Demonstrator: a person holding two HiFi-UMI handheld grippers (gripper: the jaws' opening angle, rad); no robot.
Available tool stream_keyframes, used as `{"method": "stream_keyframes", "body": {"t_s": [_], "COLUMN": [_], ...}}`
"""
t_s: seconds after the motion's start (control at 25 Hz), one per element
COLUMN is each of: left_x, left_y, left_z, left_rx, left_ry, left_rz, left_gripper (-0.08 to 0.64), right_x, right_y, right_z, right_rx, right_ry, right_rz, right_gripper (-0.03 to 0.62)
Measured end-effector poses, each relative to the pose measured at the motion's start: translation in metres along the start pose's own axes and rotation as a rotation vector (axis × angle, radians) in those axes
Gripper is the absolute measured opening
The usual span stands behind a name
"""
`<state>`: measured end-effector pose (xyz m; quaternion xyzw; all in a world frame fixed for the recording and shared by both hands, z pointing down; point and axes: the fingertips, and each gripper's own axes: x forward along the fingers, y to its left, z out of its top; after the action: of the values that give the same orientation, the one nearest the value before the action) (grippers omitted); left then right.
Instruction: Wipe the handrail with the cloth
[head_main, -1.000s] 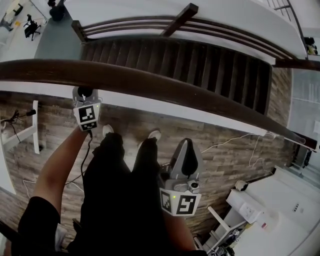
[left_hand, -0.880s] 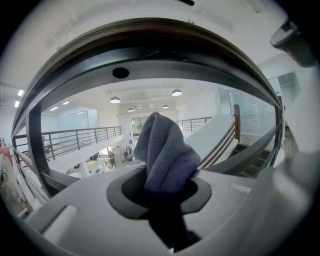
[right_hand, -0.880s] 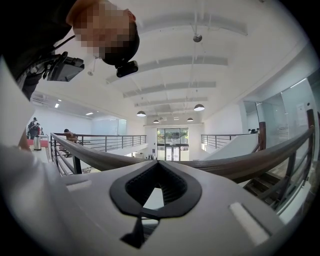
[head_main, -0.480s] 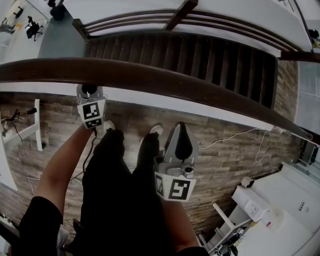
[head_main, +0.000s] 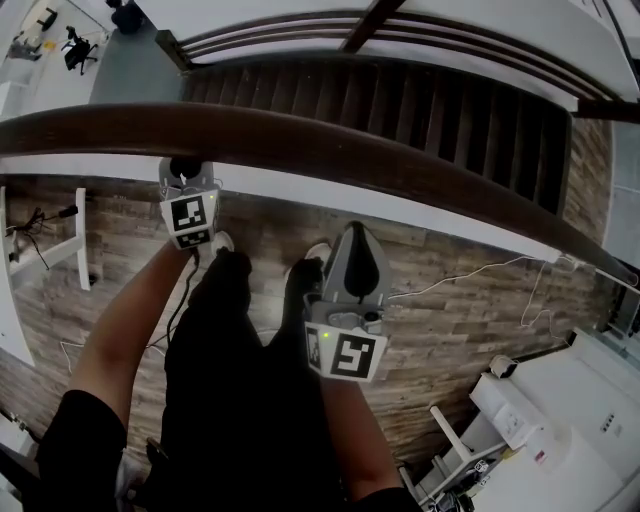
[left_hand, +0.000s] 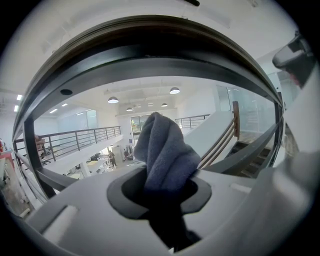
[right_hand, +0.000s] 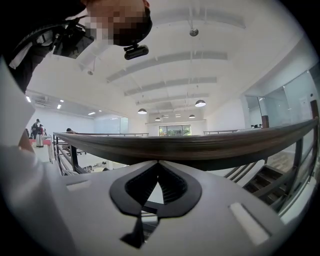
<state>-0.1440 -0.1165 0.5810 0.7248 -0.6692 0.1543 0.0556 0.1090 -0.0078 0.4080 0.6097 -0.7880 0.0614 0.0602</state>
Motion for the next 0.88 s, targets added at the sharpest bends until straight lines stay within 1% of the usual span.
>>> {"method": "stream_keyframes", "body": {"t_s": [0.32, 0.52, 0.76, 0.88], "left_x": [0.004, 0.005, 0.005, 0.007], "left_y": [-0.039, -0.058, -0.089, -0.103], "left_z": [0.006, 0.010, 0.014, 0.015], "left_rx": [0.019, 0.024, 0.012, 0.010], "left_ry": [0.015, 0.028, 0.033, 0.036], "left_rz": [0.005, 0.027, 0.045, 0.065], "left_gripper": [0.086, 0.087, 0.091, 0.092], "right_x": [-0.003, -0.005, -0.008, -0.015], "right_y": [-0.031, -0.053, -0.074, -0.092], "right_z": [-0.001, -0.004, -0.003, 0.001], "right_rx": [0.018, 0.034, 0.001, 0.000], "right_ry": [0.017, 0.027, 0.027, 0.021], "right_rz": [0.045, 0.075, 0.131, 0.140], "right_gripper": [0.002, 0.002, 0.002, 0.002]}}
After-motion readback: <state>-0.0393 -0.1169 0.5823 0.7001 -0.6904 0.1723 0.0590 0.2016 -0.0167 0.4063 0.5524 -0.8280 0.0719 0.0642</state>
